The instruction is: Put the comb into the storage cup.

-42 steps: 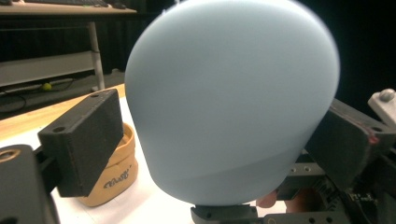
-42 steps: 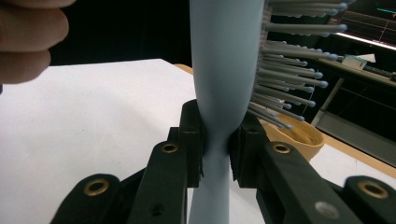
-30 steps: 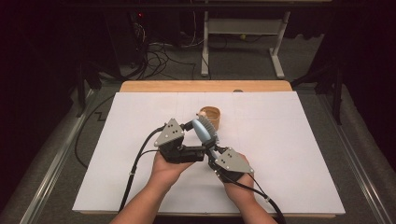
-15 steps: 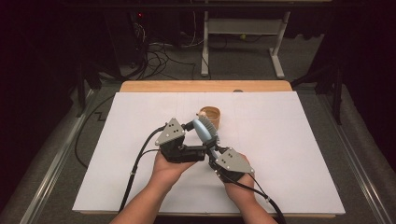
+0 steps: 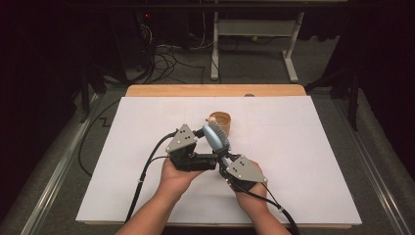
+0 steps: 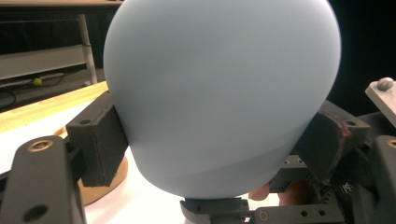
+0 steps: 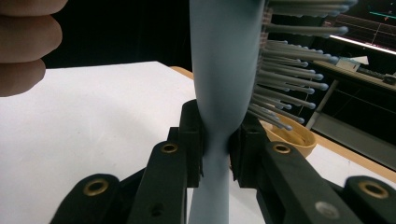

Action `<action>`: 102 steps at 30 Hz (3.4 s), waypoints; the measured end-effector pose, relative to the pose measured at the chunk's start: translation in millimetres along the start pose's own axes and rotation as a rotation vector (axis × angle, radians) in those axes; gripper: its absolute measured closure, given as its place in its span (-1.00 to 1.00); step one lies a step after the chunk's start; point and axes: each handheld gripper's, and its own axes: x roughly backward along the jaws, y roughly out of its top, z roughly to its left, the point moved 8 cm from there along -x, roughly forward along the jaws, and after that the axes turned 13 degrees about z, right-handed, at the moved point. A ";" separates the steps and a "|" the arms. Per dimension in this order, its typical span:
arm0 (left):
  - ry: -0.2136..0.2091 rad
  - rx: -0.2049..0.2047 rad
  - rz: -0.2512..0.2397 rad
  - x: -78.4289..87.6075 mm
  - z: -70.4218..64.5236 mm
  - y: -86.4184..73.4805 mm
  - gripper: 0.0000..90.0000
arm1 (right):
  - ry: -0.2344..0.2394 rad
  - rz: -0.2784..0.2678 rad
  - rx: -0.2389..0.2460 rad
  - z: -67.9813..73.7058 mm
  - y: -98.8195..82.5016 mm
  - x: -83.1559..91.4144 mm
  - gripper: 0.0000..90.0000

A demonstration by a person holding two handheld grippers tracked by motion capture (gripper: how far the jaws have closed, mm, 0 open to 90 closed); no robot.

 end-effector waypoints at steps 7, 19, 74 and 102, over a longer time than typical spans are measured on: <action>0.010 -0.012 0.002 0.8 -1.2 0.8 -0.56 | 0.009 -0.007 -0.007 0.1 1.0 0.8 0.71; 0.027 -0.017 -0.002 4.0 0.7 -0.5 -0.56 | 0.046 -0.009 0.000 5.9 2.7 -0.3 0.41; 0.139 -0.010 -0.036 50.6 63.1 -35.1 -0.56 | 0.151 0.084 -0.103 -6.7 -13.2 -2.6 -0.99; 0.127 -0.007 -0.048 69.6 85.2 -42.3 -0.56 | 0.037 0.159 -0.192 -77.7 -66.6 29.5 -0.99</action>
